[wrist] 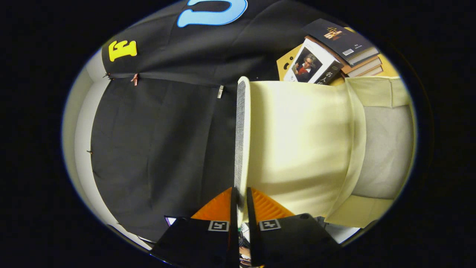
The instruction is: Open the storage box then place both shoes into the box .Put the left shoe in first, then the right shoe, with the right side of both shoes facing outward in a uniform manner.
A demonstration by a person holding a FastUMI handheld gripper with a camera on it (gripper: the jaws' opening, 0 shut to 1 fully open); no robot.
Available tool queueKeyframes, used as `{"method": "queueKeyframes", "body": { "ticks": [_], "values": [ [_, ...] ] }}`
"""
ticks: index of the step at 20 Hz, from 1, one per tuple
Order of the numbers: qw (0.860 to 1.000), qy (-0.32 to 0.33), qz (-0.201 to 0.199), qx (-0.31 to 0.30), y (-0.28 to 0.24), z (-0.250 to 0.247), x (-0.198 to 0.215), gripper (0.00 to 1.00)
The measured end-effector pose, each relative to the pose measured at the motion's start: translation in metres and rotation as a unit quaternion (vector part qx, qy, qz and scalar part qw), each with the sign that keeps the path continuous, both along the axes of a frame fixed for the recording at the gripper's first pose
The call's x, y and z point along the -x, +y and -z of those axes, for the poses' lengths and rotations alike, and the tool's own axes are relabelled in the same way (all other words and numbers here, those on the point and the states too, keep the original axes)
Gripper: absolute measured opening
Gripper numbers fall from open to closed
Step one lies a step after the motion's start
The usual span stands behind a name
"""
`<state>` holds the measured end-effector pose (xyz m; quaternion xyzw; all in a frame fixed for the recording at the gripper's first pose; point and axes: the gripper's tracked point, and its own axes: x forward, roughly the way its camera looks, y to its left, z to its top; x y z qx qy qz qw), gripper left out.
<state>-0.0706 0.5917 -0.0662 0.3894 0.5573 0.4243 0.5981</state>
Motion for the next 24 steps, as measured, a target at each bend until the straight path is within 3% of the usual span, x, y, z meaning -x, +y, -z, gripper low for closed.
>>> {"method": "queueKeyframes", "body": {
  "ticks": [4, 9, 14, 18, 24],
  "values": [
    [0.992, -0.107, 0.017, 0.057, -0.043, 0.008, -0.009, 0.96],
    [0.948, -0.268, 0.035, 0.169, -0.151, 0.016, -0.024, 0.98],
    [0.9, -0.32, 0.069, 0.289, -0.273, 0.047, -0.042, 0.98],
    [0.867, -0.324, 0.095, 0.367, -0.357, 0.082, -0.051, 0.98],
    [0.84, -0.286, 0.1, 0.45, -0.444, 0.149, -0.052, 0.98]
  ]
}}
